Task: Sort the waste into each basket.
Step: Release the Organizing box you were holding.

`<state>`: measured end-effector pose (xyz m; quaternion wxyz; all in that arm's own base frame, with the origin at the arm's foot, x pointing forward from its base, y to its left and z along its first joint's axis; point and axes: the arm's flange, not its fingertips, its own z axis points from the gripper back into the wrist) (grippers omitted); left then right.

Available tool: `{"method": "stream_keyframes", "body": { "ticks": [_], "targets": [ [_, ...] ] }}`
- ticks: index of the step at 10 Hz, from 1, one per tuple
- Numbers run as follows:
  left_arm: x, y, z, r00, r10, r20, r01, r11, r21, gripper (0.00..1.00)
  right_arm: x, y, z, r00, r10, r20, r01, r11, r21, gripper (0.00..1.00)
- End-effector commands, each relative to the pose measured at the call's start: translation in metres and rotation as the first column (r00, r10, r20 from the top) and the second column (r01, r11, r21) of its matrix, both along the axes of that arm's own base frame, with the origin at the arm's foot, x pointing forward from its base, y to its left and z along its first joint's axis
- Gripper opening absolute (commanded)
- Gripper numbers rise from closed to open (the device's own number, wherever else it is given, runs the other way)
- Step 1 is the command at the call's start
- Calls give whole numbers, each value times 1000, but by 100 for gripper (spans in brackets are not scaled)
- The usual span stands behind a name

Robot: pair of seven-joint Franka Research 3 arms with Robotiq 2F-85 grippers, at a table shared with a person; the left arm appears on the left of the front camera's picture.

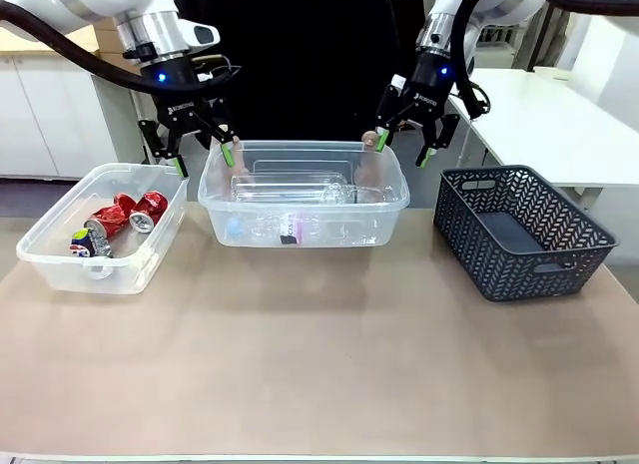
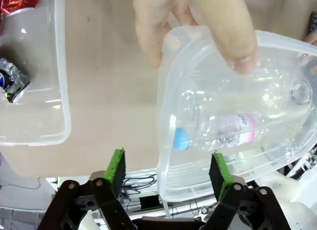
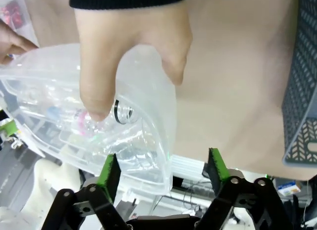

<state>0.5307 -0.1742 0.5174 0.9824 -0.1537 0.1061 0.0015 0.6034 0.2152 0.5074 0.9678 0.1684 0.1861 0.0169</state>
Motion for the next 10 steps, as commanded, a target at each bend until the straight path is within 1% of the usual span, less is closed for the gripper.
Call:
{"method": "stream_keyframes", "body": {
  "ticks": [1, 3, 4, 5, 6, 10],
  "targets": [
    [-17, 17, -3, 1000, -20, 19, 21, 998, -58, 100, -18, -6, -8, 993, 26, 114, -29, 999, 25, 100],
    [-20, 20, -5, 999, -32, 35, 35, 996, -79, 100, -22, -7, -9, 981, 48, 187, -57, 997, 45, 100],
    [-20, 19, -5, 998, -40, 44, 44, 995, -91, 100, -24, -8, -10, 977, 53, 208, -65, 996, 53, 100],
    [-20, 17, -5, 997, -47, 54, 52, 994, -101, 100, -25, -8, -12, 978, 48, 201, -59, 997, 52, 100],
    [-14, 15, 0, 1000, -21, 18, 22, 998, -51, 100, -5, -1, 1, 987, 30, 155, -36, 998, 42, 100],
    [-14, 15, 0, 1000, -21, 18, 22, 998, -51, 100, -5, -1, 1, 987, 30, 155, -36, 998, 42, 100]
  ]
}}
